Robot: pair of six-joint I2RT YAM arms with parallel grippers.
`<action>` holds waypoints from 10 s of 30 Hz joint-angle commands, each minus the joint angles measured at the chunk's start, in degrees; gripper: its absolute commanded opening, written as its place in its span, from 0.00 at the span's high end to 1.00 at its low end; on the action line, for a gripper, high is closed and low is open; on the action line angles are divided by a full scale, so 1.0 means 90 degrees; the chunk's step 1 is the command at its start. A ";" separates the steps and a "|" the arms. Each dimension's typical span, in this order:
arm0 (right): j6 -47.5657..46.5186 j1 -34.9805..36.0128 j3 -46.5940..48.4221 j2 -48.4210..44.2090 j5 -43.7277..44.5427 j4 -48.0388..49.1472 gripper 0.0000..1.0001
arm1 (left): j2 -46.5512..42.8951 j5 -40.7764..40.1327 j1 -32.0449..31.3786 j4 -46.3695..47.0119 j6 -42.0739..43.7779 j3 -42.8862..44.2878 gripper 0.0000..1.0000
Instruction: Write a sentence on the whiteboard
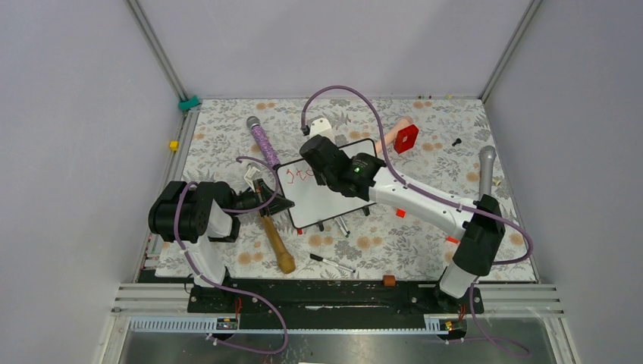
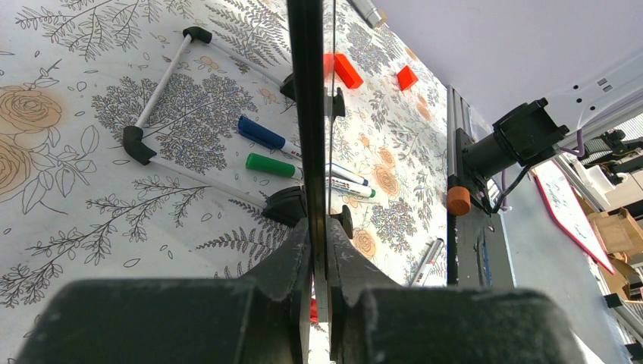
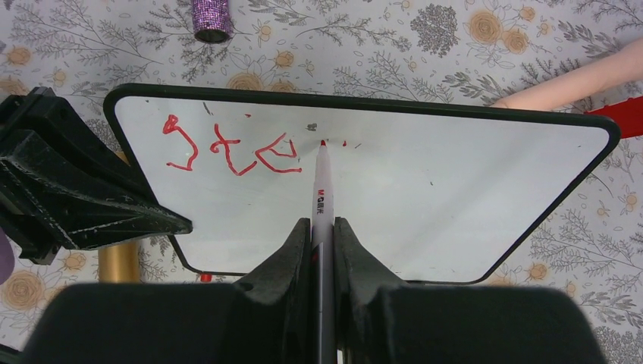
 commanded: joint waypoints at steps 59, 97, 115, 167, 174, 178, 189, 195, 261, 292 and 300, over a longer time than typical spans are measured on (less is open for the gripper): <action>0.0099 -0.0143 0.0058 -0.0563 -0.0629 -0.0218 1.00 | 0.0096 0.0444 -0.0105 0.0083 0.0472 -0.0022 1.00; -0.0154 -0.0281 0.0467 0.0135 -0.0278 0.0049 1.00 | 0.0094 0.0448 -0.0108 0.0083 0.0482 -0.0025 1.00; -0.0139 -0.0364 0.0319 0.0079 0.0119 -0.0043 1.00 | 0.0099 0.0449 -0.0109 0.0077 0.0484 -0.0022 1.00; 0.0157 -0.0555 -0.1026 -0.1437 -0.0968 0.0595 1.00 | 0.0099 0.0443 -0.0105 0.0088 0.0481 -0.0024 1.00; -0.0224 -0.0583 -0.0363 -0.1443 -0.0669 0.0626 1.00 | 0.0101 0.0430 -0.0110 0.0090 0.0480 -0.0023 1.00; -0.0518 -0.0647 0.0368 -0.1215 -0.0257 0.0627 1.00 | 0.0100 0.0433 -0.0110 0.0089 0.0483 -0.0032 1.00; -0.0893 -0.0751 0.0632 -0.1198 0.0355 0.1068 1.00 | 0.0081 0.0442 -0.0105 0.0086 0.0475 -0.0040 1.00; -0.0760 -0.0756 -0.1136 -0.2188 0.0128 0.2285 1.00 | 0.0111 0.0426 -0.0110 0.0097 0.0447 -0.0021 1.00; -0.0413 -0.0756 -0.2530 -0.1846 -0.0069 0.2844 1.00 | 0.0081 0.0396 -0.0099 0.0092 0.0472 -0.0057 1.00; -0.0452 -0.0751 -0.2914 -0.2352 -0.0095 0.3037 1.00 | 0.0072 0.0405 -0.0100 0.0092 0.0466 -0.0072 1.00; -0.0382 -0.0752 -0.2820 -0.2347 -0.0296 0.2668 1.00 | 0.0081 0.0406 -0.0100 0.0087 0.0468 -0.0072 1.00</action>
